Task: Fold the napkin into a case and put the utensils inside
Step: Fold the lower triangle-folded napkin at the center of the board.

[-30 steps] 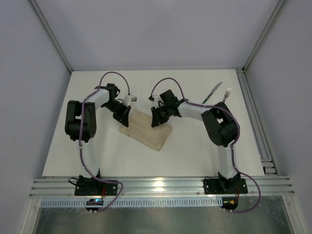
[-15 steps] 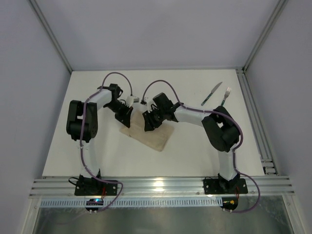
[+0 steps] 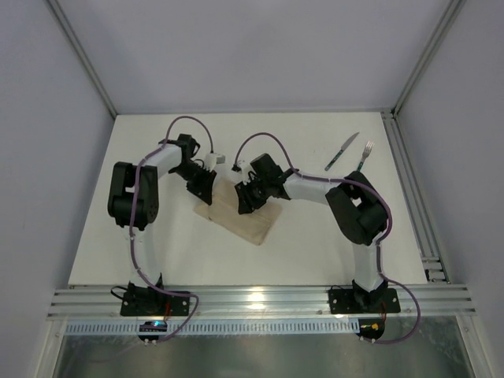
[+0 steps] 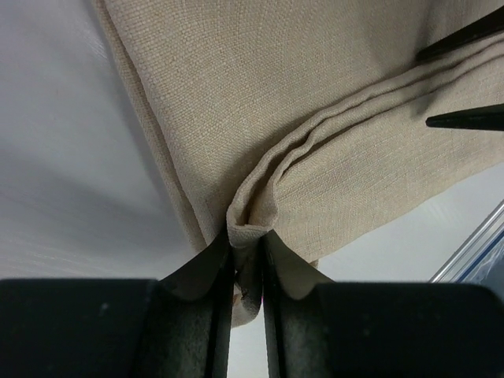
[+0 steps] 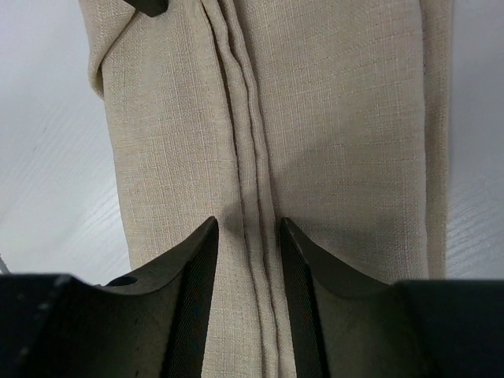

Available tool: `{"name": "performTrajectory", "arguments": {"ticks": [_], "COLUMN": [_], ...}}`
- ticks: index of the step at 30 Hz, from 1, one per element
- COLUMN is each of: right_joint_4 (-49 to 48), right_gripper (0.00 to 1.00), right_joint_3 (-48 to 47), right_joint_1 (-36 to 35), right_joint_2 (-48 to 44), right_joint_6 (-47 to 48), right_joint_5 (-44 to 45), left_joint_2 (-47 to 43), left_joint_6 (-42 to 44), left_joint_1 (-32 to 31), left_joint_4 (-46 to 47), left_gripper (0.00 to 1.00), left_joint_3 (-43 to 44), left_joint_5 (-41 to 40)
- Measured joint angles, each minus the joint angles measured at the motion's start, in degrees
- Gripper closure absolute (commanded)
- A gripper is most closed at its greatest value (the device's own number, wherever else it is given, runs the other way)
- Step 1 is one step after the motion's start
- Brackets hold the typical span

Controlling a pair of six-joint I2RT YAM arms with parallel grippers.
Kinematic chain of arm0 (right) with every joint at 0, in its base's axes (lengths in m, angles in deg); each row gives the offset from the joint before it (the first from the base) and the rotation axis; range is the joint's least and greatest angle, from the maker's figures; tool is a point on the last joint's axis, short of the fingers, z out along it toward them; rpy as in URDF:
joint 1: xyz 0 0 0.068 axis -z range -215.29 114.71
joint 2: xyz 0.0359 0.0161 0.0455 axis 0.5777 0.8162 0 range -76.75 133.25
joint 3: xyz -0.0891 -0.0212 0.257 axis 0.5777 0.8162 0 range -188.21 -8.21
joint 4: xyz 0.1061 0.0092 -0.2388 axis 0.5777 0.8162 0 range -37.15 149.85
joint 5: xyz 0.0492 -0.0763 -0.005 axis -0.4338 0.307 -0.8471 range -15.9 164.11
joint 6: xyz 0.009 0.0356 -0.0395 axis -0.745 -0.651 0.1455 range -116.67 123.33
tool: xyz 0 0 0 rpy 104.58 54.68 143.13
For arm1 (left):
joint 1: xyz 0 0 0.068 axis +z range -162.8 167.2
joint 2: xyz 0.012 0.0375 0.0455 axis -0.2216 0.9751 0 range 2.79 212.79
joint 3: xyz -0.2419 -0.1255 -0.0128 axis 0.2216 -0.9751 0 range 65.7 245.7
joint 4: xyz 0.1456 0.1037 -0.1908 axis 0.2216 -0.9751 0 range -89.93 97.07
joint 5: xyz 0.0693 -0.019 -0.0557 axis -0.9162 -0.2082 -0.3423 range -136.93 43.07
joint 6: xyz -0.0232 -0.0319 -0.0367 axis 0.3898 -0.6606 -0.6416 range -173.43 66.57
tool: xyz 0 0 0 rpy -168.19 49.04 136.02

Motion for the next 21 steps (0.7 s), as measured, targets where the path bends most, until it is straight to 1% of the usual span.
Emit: {"name": "performTrajectory", "arguments": {"ticks": [1, 2, 3, 4, 6, 7, 8, 14, 19, 21], "right_joint_4": [-0.20, -0.37, -0.52, -0.68, -0.96, -1.09, -1.16, -1.75, -2.38, -2.67], "right_gripper": [0.60, 0.63, 0.68, 0.78, 0.87, 0.94, 0.96, 0.96, 0.96, 0.96], "right_joint_3": [0.11, 0.22, 0.31, 0.42, 0.68, 0.87, 0.92, 1.20, 1.62, 1.77], "right_joint_1": [-0.07, -0.17, -0.24, -0.35, -0.37, -0.39, -0.39, -0.35, -0.02, 0.11], "right_joint_2": [-0.04, -0.11, -0.13, -0.15, -0.15, -0.15, -0.15, -0.17, -0.20, -0.20], "right_joint_6": [0.00, 0.00, 0.02, 0.09, 0.24, 0.17, 0.20, 0.15, 0.15, 0.15], "right_joint_5": [0.31, 0.57, 0.87, 1.40, 2.14, 2.38, 2.43, 2.19, 1.29, 0.87], "left_joint_2": [0.04, 0.07, 0.07, 0.07, 0.07, 0.07, 0.07, -1.62, -4.33, -4.59], "left_joint_6": [-0.46, -0.96, -1.53, -1.88, -2.82, -3.28, -3.58, -5.09, -5.18, -5.18], "left_joint_1": [-0.02, -0.02, -0.02, -0.02, -0.02, -0.02, -0.02, -0.07, 0.00, 0.00], "left_joint_4": [0.37, 0.68, 0.83, 0.92, 1.09, 1.20, 1.31, 4.72, 7.98, 9.01], "left_gripper": [0.77, 0.77, 0.75, 0.73, 0.71, 0.69, 0.68, 0.59, 0.58, 0.60], "left_joint_3": [0.00, 0.00, 0.00, 0.02, 0.02, 0.02, 0.00, -1.03, -2.36, -2.36], "left_joint_5": [-0.11, -0.13, -0.11, -0.11, -0.09, -0.04, -0.02, -0.48, -1.46, -1.60]}}
